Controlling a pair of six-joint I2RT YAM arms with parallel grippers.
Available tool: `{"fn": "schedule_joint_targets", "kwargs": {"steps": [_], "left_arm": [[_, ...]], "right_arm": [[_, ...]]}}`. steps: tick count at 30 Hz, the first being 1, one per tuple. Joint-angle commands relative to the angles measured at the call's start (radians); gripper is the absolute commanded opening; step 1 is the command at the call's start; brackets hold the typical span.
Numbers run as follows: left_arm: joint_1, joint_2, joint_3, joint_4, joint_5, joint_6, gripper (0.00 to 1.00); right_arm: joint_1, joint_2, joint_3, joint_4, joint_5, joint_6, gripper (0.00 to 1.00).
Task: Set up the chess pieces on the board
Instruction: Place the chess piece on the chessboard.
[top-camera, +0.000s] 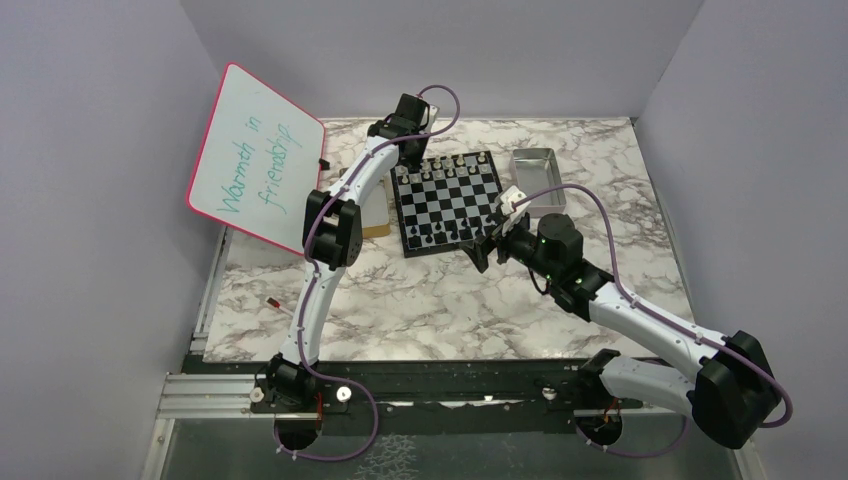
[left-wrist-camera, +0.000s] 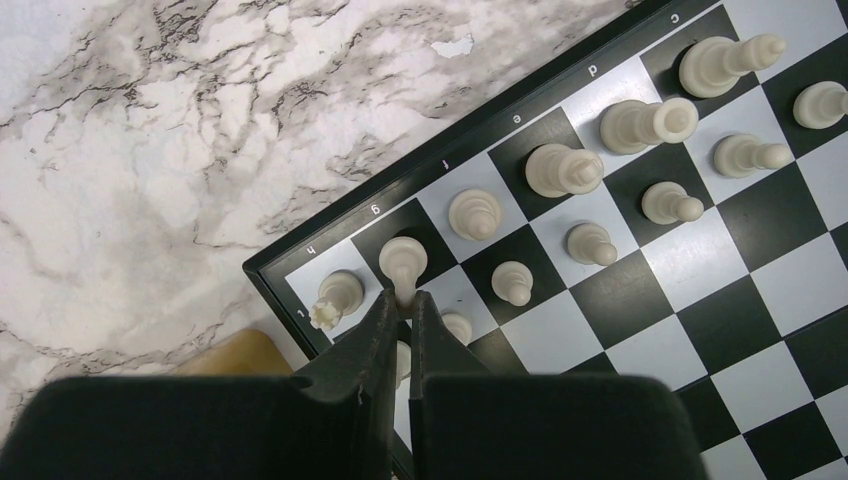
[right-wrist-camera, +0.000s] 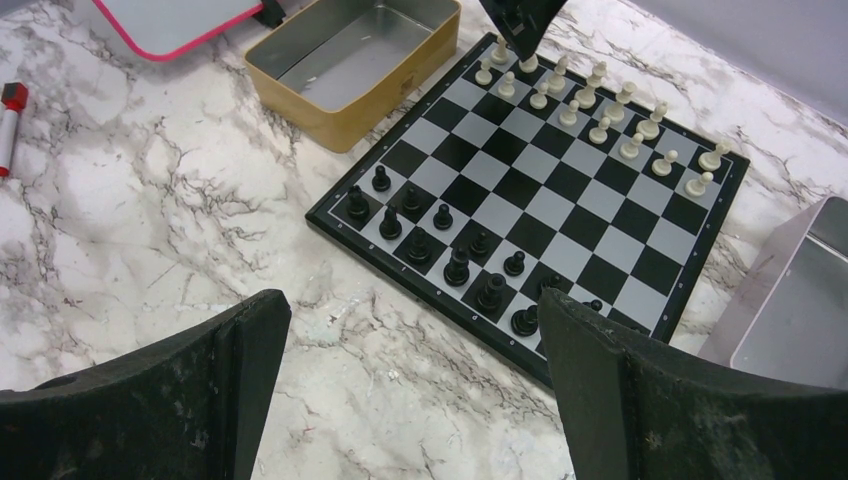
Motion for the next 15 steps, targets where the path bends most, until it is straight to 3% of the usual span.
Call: {"fn": "schedule_joint_targets", "kwargs": {"steps": [1,15], "left_arm": [[0.002,0.012,0.000,0.018,0.023,0.006,0.08],[0.002,0.008,-0.010,0.020,0.027,0.007,0.10]], "right_arm": [[0.006,0.002,0.014,0.007,0.001,-0.002,1.00],[0.006,0.004,0.010,0.010,-0.001,0.000,1.00]]}}
